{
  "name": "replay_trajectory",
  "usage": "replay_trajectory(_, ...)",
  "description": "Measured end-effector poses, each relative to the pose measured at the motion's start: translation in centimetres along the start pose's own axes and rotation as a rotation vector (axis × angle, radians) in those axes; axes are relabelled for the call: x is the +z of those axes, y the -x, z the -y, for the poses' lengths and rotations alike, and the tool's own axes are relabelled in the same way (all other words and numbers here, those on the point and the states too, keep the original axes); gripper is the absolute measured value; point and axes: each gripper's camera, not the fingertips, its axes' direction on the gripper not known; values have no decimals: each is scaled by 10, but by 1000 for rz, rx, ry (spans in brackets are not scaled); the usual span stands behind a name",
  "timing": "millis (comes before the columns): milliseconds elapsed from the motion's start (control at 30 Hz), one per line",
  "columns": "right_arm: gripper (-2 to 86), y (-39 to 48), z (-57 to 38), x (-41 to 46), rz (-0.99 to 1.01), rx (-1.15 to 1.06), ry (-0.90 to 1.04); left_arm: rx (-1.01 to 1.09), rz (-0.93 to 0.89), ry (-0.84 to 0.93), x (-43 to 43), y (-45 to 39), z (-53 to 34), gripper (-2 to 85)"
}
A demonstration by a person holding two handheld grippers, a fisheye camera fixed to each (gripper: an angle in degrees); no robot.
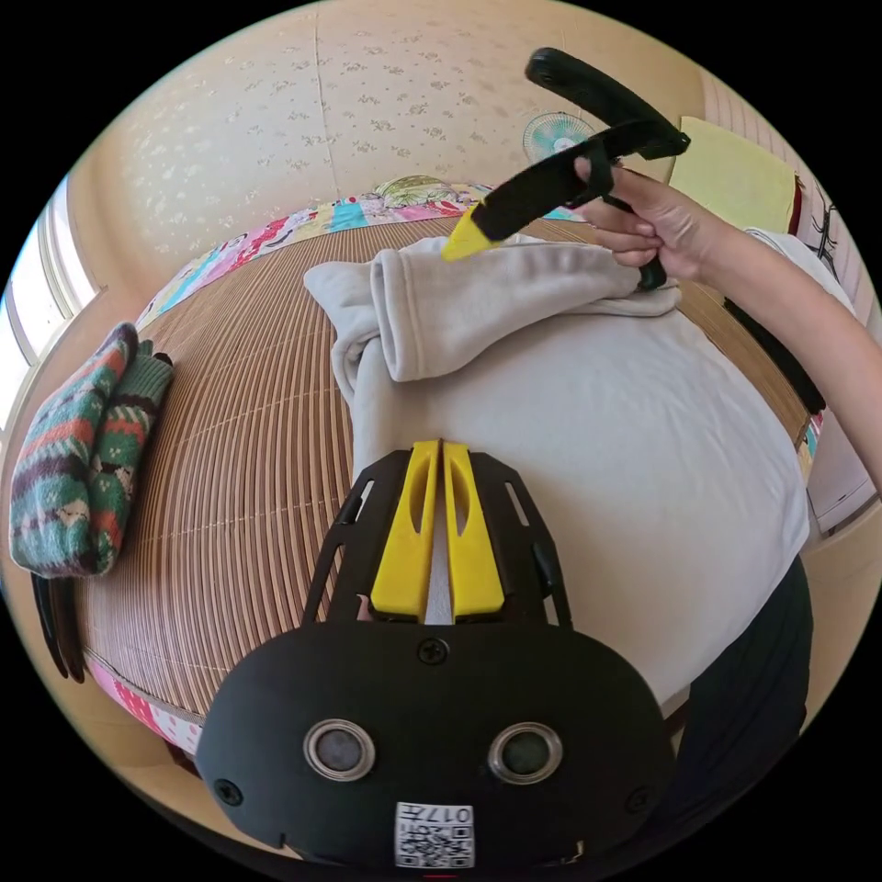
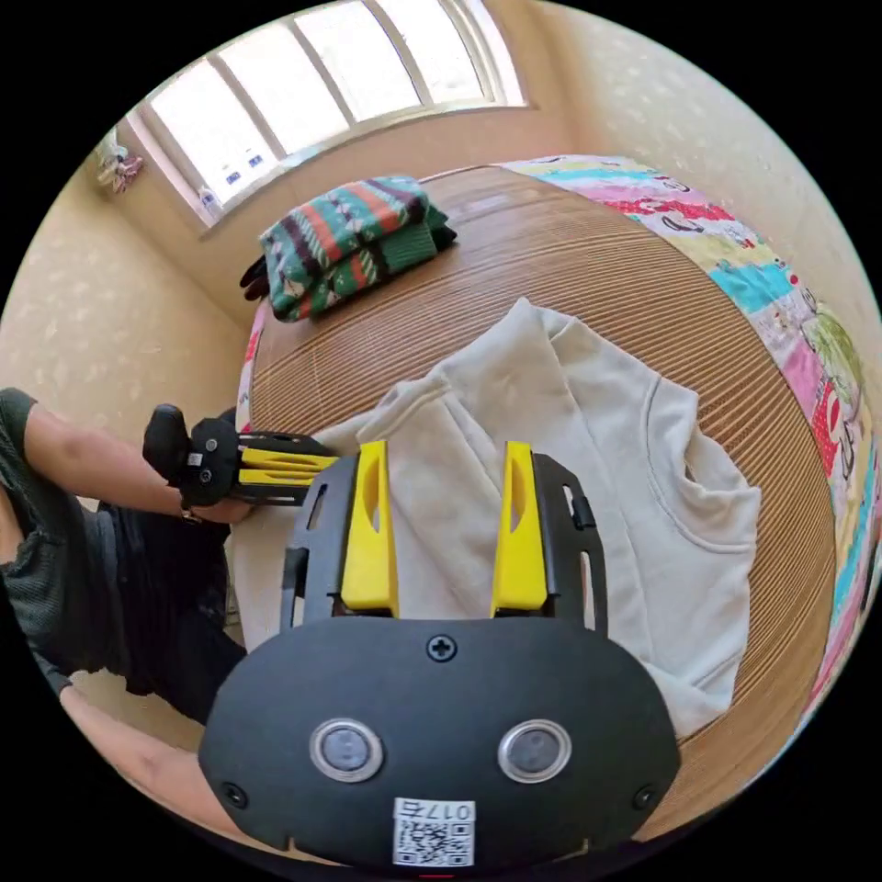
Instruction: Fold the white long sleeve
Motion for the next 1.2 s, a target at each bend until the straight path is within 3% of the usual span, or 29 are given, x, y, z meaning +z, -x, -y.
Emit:
replay_trajectory(100, 44, 22, 7, -17, -154, 5, -52, 0, -1, 0, -1, -7, 1, -10)
replay_trajectory(200, 39, 41, -16, -89, -474, 238, -375, 5, 10, -2, -3, -16, 2, -10)
replay_trajectory(267, 37, 78, -50, -132, -819, 441, -677, 6, 13, 1, -3, -21, 3, -10)
replay_trajectory(333, 37, 106, -72, -133, -943, 500, -857, 4, 9, 1, -5, -26, 5, -10)
replay_trajectory(367, 39, 115, -80, -119, -903, 510, -928, 4, 9, 2, -5, -27, 5, -10)
replay_trajectory(433, 42, 114, -74, -80, -740, 435, -865, 4, 10, 2, -8, -33, 6, -10)
replay_trajectory(567, 65, 92, -20, 61, -365, 334, -187, 1, 6, 1, -11, -40, 9, -10)
replay_trajectory(600, 70, 98, -21, 71, -375, 339, -170, 1, 6, 1, -13, -43, 10, -10)
replay_trajectory(667, 75, 140, -44, 61, -552, 357, -333, 2, 8, 1, -15, -46, 12, -10)
replay_trajectory(767, 84, 171, -91, 25, -481, 432, -467, 1, 7, 1, -18, -51, 16, -10)
replay_trajectory(900, 91, 186, -178, 2, -461, 640, -487, 1, 8, 2, -24, -58, 22, -10)
replay_trajectory(1033, 92, 180, -279, 28, -420, 967, -294, 11, 29, 1, -30, -65, 29, -10)
replay_trajectory(1100, 91, 189, -313, 41, -345, 972, -392, 10, 28, 1, -33, -65, 33, -10)
replay_trajectory(1200, 82, 206, -327, 64, -454, 897, -454, 2, 14, 4, -39, -62, 39, -10)
